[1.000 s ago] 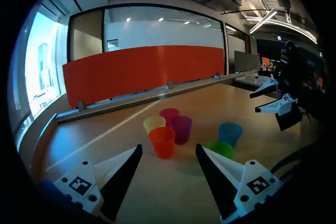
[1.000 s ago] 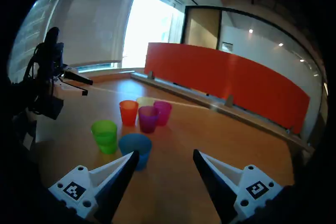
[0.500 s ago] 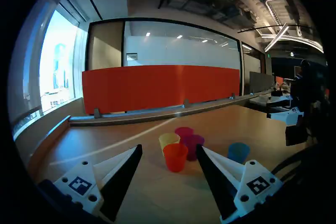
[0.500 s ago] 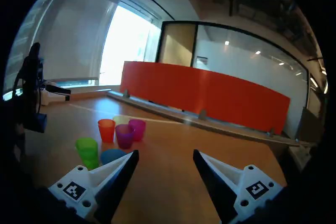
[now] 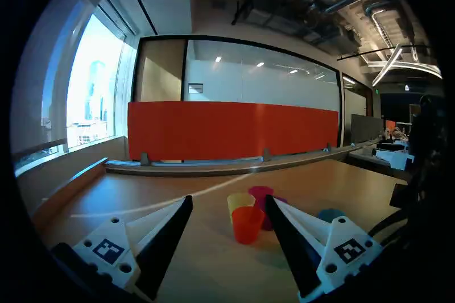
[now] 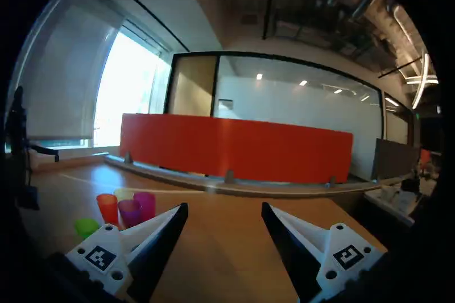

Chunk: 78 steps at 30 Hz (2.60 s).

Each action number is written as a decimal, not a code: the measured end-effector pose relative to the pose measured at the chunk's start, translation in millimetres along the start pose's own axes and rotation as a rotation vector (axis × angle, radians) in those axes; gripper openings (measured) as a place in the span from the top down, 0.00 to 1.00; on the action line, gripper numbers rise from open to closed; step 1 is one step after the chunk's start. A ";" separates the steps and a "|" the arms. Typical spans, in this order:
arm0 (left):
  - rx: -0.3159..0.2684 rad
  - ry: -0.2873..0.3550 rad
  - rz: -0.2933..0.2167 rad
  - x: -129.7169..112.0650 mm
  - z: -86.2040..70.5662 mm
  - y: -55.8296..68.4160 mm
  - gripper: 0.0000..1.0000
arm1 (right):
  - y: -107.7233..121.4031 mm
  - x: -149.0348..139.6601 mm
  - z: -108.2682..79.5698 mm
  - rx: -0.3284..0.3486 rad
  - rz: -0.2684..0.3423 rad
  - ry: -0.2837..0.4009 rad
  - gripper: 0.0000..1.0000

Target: Pour water

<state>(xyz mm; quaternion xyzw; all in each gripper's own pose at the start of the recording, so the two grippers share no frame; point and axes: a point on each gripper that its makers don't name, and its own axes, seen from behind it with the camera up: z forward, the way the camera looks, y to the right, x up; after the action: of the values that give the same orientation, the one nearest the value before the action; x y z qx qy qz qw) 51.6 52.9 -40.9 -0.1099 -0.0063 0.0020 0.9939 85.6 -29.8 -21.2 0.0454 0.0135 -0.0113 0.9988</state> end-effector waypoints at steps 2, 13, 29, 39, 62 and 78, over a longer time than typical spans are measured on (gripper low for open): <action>0.012 0.008 0.000 0.6 -0.4 -1.3 0.06 | 7.6 3.0 0.2 -0.028 0.018 0.019 0.00; 0.065 0.041 -0.023 -1.1 -0.8 -12.5 0.06 | 22.9 1.3 -1.9 -0.088 0.054 0.049 0.00; 0.110 0.087 -0.005 -0.4 -1.3 -13.9 0.06 | 26.0 -16.2 1.5 -0.121 0.062 0.007 0.00; 0.170 0.116 0.003 -9.7 2.3 -19.3 0.06 | 31.9 -7.6 2.7 -0.154 0.061 0.009 0.00; 0.198 0.121 0.010 -37.9 12.2 -42.4 0.06 | 32.4 -10.0 10.4 -0.183 0.095 -0.001 0.00; 0.223 0.072 0.004 -64.5 21.5 -56.4 0.06 | 30.9 -14.0 9.0 -0.186 0.076 -0.018 0.00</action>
<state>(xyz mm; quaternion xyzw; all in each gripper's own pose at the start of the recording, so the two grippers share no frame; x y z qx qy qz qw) -13.1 2.2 -8.4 0.0012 0.0297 0.0006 0.9996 72.5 0.5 -9.1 -0.0472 0.0038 0.0274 0.9985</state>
